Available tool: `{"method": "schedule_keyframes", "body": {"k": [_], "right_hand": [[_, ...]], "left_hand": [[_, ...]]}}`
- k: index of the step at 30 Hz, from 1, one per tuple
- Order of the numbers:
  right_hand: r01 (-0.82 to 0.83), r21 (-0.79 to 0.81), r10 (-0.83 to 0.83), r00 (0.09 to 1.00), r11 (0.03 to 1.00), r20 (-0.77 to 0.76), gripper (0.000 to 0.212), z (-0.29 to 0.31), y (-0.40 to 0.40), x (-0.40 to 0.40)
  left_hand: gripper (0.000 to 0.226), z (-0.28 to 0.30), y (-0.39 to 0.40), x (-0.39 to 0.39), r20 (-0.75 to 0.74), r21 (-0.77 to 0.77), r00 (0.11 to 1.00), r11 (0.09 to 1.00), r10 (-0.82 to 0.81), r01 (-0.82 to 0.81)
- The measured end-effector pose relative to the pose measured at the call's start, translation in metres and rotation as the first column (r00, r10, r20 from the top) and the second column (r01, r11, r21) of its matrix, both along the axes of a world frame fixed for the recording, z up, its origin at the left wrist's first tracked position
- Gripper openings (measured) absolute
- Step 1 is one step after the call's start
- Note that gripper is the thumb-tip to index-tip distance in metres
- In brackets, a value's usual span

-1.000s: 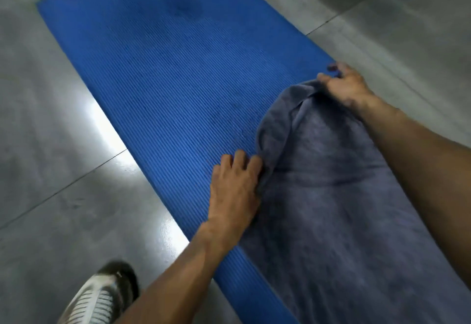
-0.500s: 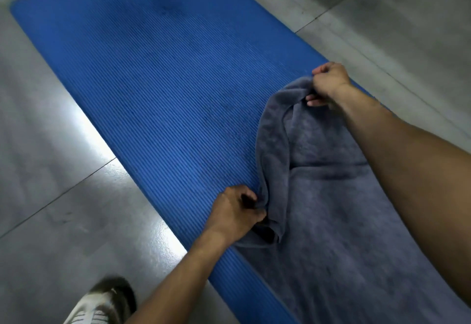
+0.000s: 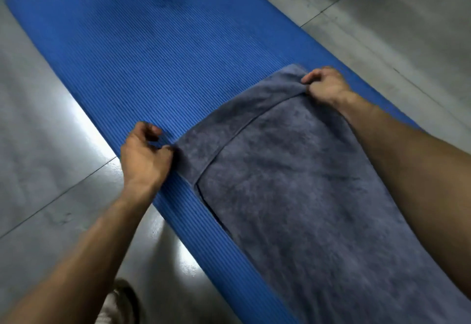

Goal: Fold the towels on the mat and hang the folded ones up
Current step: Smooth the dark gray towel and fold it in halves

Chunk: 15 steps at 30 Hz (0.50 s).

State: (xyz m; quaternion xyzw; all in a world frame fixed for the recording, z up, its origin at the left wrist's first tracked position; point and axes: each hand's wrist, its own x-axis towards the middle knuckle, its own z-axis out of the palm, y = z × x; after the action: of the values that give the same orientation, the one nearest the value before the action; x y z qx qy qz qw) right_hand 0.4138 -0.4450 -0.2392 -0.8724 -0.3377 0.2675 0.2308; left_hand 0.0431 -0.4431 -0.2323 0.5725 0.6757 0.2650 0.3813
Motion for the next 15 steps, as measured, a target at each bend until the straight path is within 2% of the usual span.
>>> {"method": "schedule_keyframes", "body": {"k": [2,4,5,6,8,11,12,13,15], "right_hand": [[0.003,-0.025,0.002,0.982,1.000,0.190,0.025,0.000,0.003,-0.008],[0.084,0.015,-0.085,0.973,0.996,0.215,0.023,0.005,0.007,-0.020],[0.121,0.017,-0.122,0.979,0.993,0.162,0.021,0.008,0.010,-0.025],[0.159,0.005,-0.158,0.983,0.987,0.088,0.020,0.009,0.013,-0.029],[0.177,-0.049,-0.176,0.984,0.983,0.024,0.023,0.007,0.019,-0.028],[0.263,-0.117,-0.274,0.958,0.958,-0.089,0.053,0.000,0.023,-0.019],[0.278,-0.121,-0.294,0.945,0.953,-0.145,0.052,0.004,0.023,-0.022],[0.285,-0.129,-0.306,0.931,0.950,-0.200,0.041,0.006,0.023,-0.024],[0.277,-0.167,-0.309,0.927,0.946,-0.213,0.021,0.009,0.023,-0.027]], "left_hand": [[0.018,-0.004,-0.004,-0.003,-0.253,0.144,0.938,0.950,-0.237,0.279],[0.035,-0.008,-0.017,0.003,-0.510,0.112,0.727,0.803,-0.459,0.586],[0.042,-0.011,-0.024,0.007,-0.606,0.047,0.615,0.749,-0.505,0.661],[0.047,-0.013,-0.030,0.009,-0.659,-0.019,0.538,0.727,-0.526,0.686],[0.050,-0.017,-0.037,0.008,-0.684,-0.077,0.497,0.731,-0.533,0.678],[0.051,-0.020,-0.039,0.002,-0.721,-0.075,0.436,0.687,-0.538,0.723],[0.054,-0.021,-0.038,0.000,-0.731,-0.085,0.409,0.667,-0.546,0.740],[0.057,-0.023,-0.038,-0.002,-0.739,-0.098,0.382,0.650,-0.554,0.754],[0.062,-0.022,-0.037,-0.007,-0.745,-0.114,0.343,0.615,-0.573,0.780]]}}
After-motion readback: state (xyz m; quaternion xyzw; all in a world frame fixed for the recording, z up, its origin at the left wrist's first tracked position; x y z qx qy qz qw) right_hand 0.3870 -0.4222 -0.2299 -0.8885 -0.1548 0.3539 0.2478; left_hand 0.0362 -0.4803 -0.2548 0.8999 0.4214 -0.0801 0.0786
